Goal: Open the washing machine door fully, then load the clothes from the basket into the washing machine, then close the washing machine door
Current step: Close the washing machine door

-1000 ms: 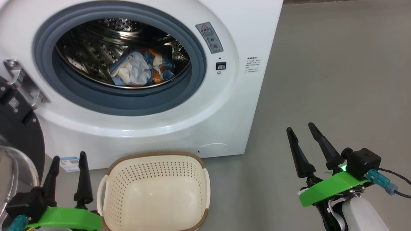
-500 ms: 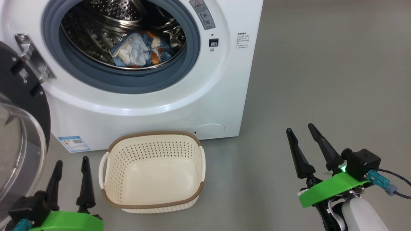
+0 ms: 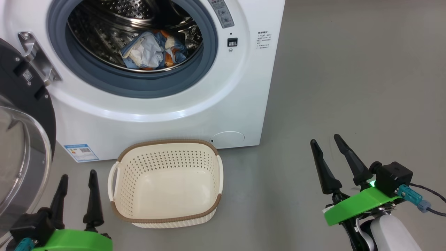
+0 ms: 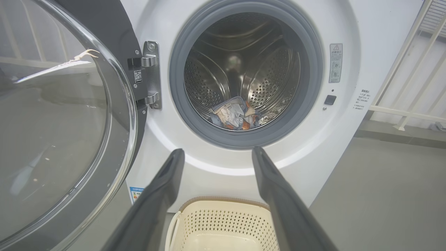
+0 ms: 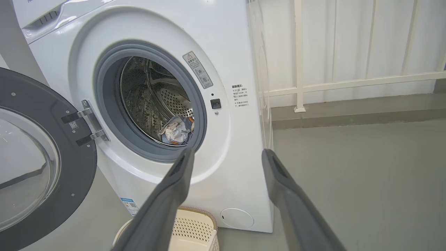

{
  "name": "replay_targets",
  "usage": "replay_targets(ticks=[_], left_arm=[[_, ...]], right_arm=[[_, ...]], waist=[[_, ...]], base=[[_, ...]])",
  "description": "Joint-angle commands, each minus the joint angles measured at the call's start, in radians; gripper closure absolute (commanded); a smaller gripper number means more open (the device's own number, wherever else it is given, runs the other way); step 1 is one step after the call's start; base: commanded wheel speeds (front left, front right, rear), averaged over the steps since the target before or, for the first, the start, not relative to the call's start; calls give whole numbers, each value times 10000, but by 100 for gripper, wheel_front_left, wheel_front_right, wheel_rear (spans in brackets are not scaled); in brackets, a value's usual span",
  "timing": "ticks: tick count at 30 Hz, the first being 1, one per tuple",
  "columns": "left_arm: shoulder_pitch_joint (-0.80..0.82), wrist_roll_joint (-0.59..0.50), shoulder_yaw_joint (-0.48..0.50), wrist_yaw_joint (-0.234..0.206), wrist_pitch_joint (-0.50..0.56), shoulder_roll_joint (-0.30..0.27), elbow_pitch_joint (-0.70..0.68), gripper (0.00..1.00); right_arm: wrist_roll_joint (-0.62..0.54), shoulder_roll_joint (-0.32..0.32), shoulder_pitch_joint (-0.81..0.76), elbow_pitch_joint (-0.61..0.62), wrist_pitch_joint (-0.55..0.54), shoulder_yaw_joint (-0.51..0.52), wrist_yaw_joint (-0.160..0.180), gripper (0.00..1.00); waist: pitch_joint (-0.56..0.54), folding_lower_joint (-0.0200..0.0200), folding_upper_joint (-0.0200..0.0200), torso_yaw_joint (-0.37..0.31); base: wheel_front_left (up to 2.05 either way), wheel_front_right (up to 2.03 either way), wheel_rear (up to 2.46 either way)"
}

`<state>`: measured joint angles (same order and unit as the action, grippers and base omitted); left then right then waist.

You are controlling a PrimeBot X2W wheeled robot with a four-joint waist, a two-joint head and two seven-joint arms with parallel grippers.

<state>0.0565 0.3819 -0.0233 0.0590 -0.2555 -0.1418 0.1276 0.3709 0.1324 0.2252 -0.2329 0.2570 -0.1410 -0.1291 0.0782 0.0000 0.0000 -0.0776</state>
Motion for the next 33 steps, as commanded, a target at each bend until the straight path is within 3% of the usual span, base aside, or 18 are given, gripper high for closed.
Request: replay_targets(ticks=[1,19,33], left_arm=[[196,-143,386,44,-63,-168,-178,0],[185,-204,348,23,-63,-186,-88,0],[225,-466,374,-389,-60,-112,214,0]], right_arm=[[-23,16,7,235,48,-225,-16,0],[6,77,-13,178,48,-287,-16,0],[64,168,-89,120,48,-410,-16,0]], waist=[[-6,0,0,-1],[-64,0,0,228],[-200,0,0,1455]], base=[[0,0,0],[0,0,0],[0,0,0]])
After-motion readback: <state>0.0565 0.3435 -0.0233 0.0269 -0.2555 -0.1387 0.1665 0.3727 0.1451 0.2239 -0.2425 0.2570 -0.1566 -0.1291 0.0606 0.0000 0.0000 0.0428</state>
